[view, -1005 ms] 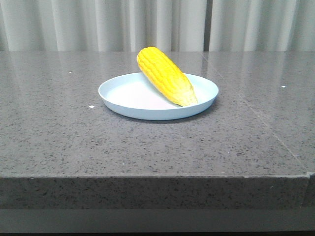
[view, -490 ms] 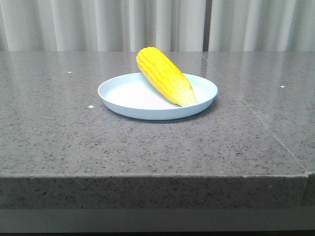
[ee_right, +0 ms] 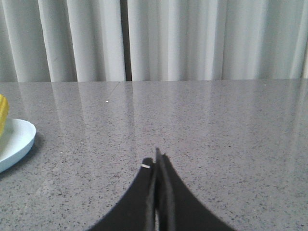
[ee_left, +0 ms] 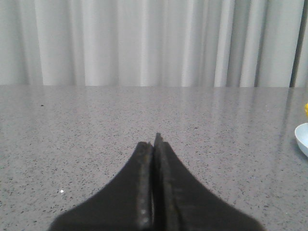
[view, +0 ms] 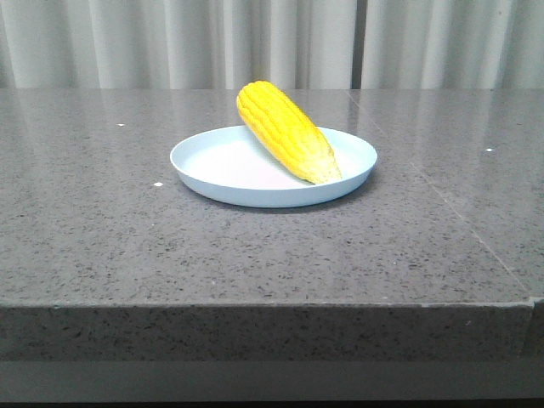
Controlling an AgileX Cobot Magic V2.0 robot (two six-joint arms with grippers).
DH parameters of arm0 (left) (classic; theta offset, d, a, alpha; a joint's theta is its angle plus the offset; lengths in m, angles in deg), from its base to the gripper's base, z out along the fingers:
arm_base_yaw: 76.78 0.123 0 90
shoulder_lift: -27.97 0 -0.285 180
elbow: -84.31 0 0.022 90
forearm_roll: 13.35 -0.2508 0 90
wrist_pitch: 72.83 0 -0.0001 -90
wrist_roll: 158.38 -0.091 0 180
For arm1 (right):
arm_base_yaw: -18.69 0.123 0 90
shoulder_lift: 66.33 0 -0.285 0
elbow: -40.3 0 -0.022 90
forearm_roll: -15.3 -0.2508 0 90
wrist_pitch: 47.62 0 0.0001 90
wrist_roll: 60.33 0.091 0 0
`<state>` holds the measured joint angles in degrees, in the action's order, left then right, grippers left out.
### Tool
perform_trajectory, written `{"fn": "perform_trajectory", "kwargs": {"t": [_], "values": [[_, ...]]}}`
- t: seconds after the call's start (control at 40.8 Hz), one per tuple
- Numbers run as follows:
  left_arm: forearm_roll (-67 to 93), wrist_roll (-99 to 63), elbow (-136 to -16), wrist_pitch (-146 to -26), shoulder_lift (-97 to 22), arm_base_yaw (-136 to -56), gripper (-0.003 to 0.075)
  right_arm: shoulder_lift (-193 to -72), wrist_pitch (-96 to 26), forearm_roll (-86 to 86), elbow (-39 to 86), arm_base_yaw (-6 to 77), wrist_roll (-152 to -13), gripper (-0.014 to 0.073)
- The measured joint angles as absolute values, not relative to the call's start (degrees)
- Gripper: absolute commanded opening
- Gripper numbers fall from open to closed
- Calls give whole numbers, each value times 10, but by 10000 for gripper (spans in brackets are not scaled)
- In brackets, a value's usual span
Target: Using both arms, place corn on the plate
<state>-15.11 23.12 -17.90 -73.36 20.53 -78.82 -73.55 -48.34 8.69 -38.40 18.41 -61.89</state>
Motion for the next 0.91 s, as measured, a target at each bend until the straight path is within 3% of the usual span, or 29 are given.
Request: {"fn": "perform_trajectory", "kwargs": {"t": [0.907], "values": [[-151, 231, -179, -734, 205, -788, -20, -735, -507, 153, -384, 184, -558, -68]]}}
